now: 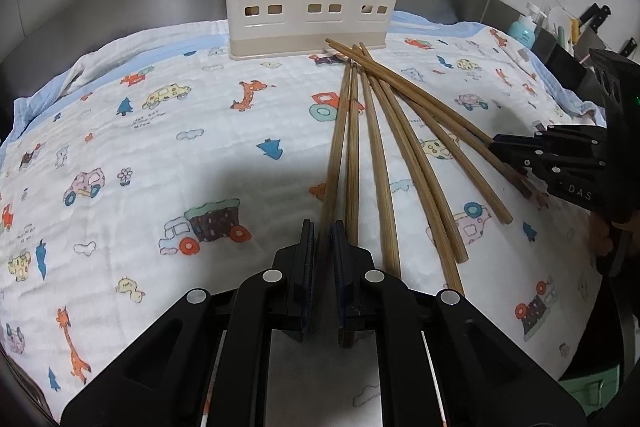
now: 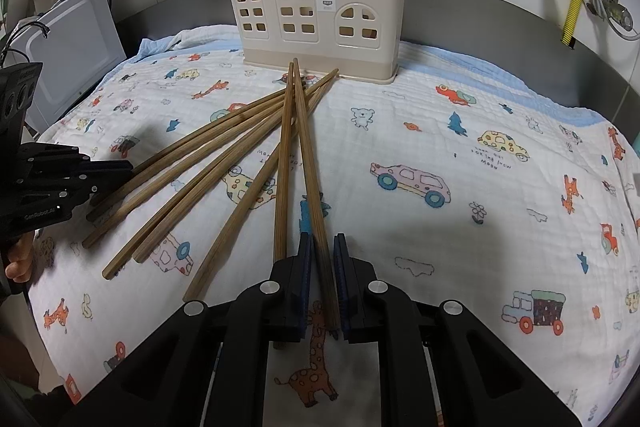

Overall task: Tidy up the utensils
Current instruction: 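Close the left tool on another chopstick while the right tool grasps one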

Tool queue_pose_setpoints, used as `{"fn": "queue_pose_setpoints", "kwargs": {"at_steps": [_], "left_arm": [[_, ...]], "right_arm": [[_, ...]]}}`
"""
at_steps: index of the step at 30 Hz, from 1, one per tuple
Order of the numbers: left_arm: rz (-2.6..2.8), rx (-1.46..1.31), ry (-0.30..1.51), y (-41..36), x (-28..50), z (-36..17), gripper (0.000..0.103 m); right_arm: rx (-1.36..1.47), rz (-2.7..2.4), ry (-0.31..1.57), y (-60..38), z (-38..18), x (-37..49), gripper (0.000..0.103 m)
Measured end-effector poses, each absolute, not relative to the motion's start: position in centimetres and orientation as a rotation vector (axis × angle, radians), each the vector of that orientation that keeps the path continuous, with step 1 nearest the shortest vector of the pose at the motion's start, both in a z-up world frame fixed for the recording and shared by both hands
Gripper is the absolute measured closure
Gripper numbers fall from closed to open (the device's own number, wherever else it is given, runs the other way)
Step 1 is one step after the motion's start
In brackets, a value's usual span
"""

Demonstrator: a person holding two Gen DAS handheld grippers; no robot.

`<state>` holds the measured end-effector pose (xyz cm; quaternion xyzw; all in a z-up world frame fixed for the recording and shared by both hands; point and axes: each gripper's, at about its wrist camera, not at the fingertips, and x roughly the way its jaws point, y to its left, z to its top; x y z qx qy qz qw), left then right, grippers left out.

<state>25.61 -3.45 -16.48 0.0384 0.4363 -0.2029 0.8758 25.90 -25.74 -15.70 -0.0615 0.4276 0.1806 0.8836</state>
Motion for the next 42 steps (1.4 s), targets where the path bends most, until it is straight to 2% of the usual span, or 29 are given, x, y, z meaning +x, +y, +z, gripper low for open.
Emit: {"fn": "queue_pose_setpoints", "kwargs": {"at_steps": [18,31,42], "left_arm": [[-0.403,0.074,0.869,-2.8,24.7,-14.9,0.096],[-0.409,0.05,0.727,-2.1,22.9,-9.8,0.099],[-0.42,0.051,0.866,-1.9,23.2,-13.8,0.097]], "right_arm": [[-0.139,0.348,0.862,-26.0,-14.7,25.2,0.096],[-0.102,0.333,0.684,-26.3,-7.9,22.9,0.096],[-0.093,0.335,0.669,-26.0,-7.4,22.8,0.096]]}}
